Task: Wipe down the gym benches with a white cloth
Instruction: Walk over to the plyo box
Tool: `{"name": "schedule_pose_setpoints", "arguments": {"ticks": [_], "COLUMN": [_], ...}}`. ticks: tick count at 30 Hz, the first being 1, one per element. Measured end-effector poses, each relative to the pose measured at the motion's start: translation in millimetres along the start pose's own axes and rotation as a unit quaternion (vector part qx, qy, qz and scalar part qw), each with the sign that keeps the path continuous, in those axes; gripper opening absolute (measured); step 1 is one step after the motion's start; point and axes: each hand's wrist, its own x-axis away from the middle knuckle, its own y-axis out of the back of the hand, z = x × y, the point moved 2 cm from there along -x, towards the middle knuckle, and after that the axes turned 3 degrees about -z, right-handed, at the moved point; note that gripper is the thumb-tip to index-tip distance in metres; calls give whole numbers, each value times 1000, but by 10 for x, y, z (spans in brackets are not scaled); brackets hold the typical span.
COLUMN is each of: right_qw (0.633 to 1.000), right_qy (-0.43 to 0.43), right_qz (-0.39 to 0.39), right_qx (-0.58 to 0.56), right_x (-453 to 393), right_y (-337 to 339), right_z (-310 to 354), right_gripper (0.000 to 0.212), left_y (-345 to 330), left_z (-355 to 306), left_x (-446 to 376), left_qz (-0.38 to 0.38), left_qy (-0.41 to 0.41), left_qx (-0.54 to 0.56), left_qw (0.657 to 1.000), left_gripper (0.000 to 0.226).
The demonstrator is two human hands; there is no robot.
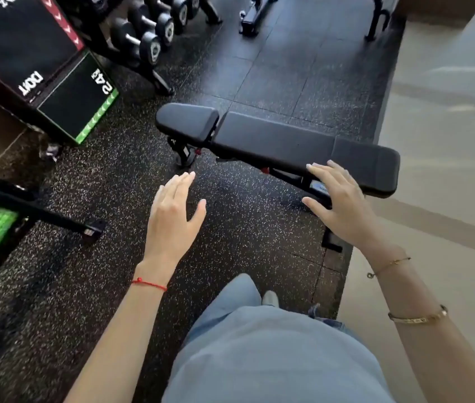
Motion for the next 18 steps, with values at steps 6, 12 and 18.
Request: {"name": "schedule_pose_setpoints", "arguments": {"ticks": [6,12,18], "right_qw": [997,985,971], "right_qy": [50,122,183], "right_qz": [65,120,152], "right_qx": [-7,4,1], "right_x": [-494,-1333,-2490], "right_y": [-281,-798,-1426], "right_z": [252,687,1423], "right_gripper": [60,59,59], "left_y": [80,154,458], "left_z": [352,962,1828], "left_x": [27,-213,-789], "left_qz": [-27,-59,-79], "left_qy": [77,148,212], "left_qx": [15,13,-13], "left_qw": [997,987,974], "left_gripper": [53,52,51]}}
